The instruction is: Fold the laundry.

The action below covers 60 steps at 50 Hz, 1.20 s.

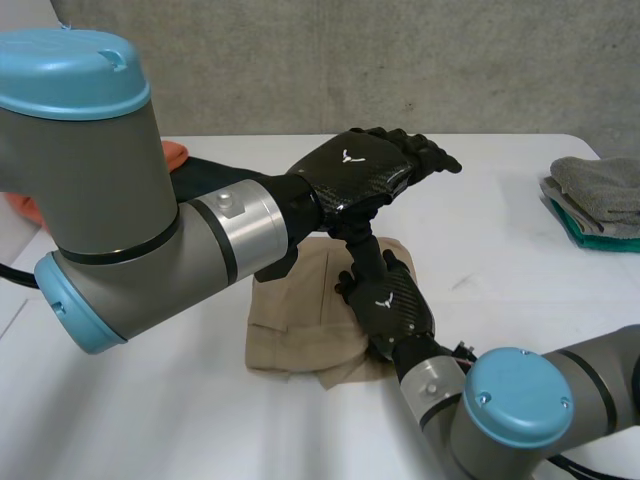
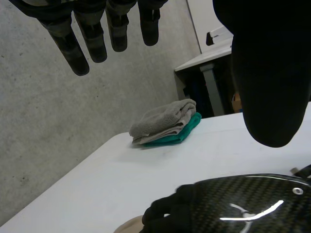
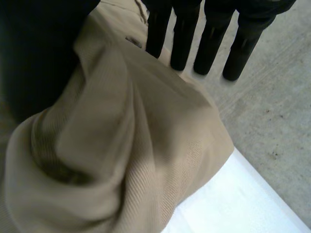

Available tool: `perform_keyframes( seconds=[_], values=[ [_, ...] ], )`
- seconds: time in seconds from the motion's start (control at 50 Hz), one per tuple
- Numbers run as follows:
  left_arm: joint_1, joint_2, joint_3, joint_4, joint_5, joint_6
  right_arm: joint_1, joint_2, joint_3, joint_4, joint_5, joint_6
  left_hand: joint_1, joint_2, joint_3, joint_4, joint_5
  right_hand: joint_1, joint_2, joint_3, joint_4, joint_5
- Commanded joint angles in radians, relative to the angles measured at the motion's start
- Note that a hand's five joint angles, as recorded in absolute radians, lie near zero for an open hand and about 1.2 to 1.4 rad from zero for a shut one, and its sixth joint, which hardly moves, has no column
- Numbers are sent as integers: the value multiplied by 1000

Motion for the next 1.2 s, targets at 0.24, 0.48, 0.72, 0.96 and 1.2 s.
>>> perform_keyframes(
  seconds=[0.24, 0.48, 0.72, 0.96, 1.2],
  values=[
    [38, 33, 10, 6, -41, 0, -163, -33, -239, -12, -47, 42, 7, -10, -15, -5, -30, 920, 937, 938, 939, 973],
    [54, 86, 29, 60, -70, -6, -548, -30, -574, -13, -168, 241, 4, -13, -18, -8, -33, 920, 937, 938, 939, 973],
    [48, 85, 12, 58, -72, -6, -906, 264, -895, 26, -455, 404, 4, -13, -18, -8, -33, 920, 937, 938, 939, 973],
    [45, 76, -11, 60, -70, -5, -1101, 545, -1024, 85, -751, 510, 4, -13, -18, -8, -33, 920, 937, 938, 939, 973],
    [43, 72, -11, 61, -70, -5, -1116, 313, -880, 167, -604, 505, 7, -10, -15, -5, -30, -302, -285, -284, -283, -249]
  ],
)
